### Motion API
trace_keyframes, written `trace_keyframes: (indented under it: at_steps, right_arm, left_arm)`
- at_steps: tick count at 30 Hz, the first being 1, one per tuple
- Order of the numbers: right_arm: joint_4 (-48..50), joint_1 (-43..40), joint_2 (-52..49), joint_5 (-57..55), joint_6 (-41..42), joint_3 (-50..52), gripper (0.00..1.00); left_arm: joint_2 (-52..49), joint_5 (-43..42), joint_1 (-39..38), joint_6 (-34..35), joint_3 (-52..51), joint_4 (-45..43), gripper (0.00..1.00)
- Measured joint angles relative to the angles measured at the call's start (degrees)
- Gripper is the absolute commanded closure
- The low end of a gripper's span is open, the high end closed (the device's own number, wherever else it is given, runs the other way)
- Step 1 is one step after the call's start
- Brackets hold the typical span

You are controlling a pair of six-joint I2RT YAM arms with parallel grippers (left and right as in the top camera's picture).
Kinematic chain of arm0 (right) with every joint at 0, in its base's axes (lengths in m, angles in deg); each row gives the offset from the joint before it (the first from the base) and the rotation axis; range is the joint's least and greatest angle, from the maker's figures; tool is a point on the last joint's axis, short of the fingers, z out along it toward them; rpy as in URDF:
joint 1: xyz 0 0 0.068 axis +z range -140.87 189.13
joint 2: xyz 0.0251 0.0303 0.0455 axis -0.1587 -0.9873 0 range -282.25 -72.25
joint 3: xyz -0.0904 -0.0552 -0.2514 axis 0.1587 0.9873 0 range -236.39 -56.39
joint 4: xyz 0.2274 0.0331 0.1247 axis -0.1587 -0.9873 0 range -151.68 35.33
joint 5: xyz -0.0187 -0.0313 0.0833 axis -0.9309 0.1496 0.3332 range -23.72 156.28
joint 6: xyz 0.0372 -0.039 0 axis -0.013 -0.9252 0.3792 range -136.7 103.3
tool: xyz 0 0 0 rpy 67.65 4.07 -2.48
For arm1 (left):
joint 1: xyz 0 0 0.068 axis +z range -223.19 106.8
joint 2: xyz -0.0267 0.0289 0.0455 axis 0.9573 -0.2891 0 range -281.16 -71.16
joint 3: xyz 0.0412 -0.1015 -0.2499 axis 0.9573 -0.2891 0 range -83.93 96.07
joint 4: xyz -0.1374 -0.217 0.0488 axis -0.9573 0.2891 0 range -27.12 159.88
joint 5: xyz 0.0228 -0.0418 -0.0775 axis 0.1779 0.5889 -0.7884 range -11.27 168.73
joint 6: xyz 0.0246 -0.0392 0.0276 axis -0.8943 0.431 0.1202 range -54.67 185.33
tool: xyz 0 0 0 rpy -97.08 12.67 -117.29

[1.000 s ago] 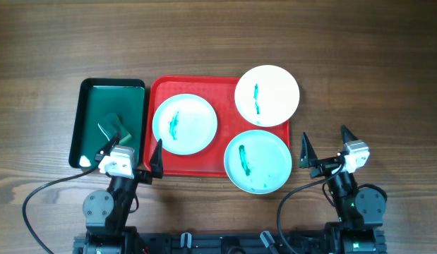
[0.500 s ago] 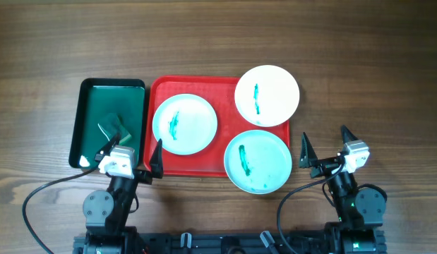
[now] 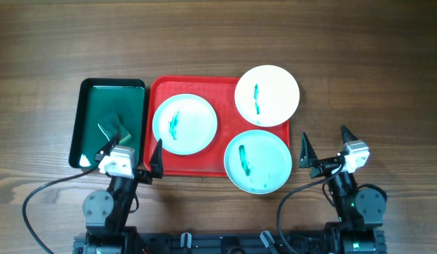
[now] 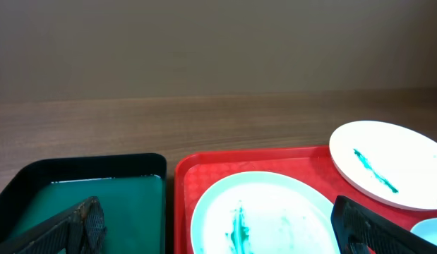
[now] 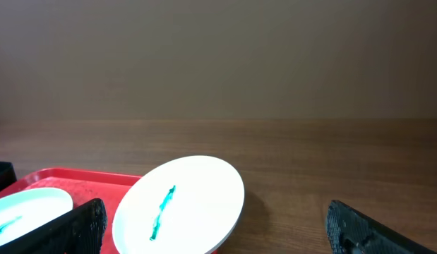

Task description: Clean dirty plates on tray and stack at the side

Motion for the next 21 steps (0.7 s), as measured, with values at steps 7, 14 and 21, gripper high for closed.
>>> trace_keyframes:
  at_steps: [7,14,21]
  right_arm:
    - [1.2,0.0,0.0,0.0,1.0,0.0,0.0]
    - [1.7,0.0,0.0,2.2,4.4,-0.1,0.01]
    - [1.3,0.0,-4.1,5.3,5.2,-3.9,0.0]
  left_arm:
    - [0.0,0.0,0.0,0.5,0.0,0.0,0.0]
    - [-2.4,0.3,0.0,4.8,5.0,7.1,0.0]
    - [-14.3,0.5,0.0,7.1,17.7,13.5,0.0]
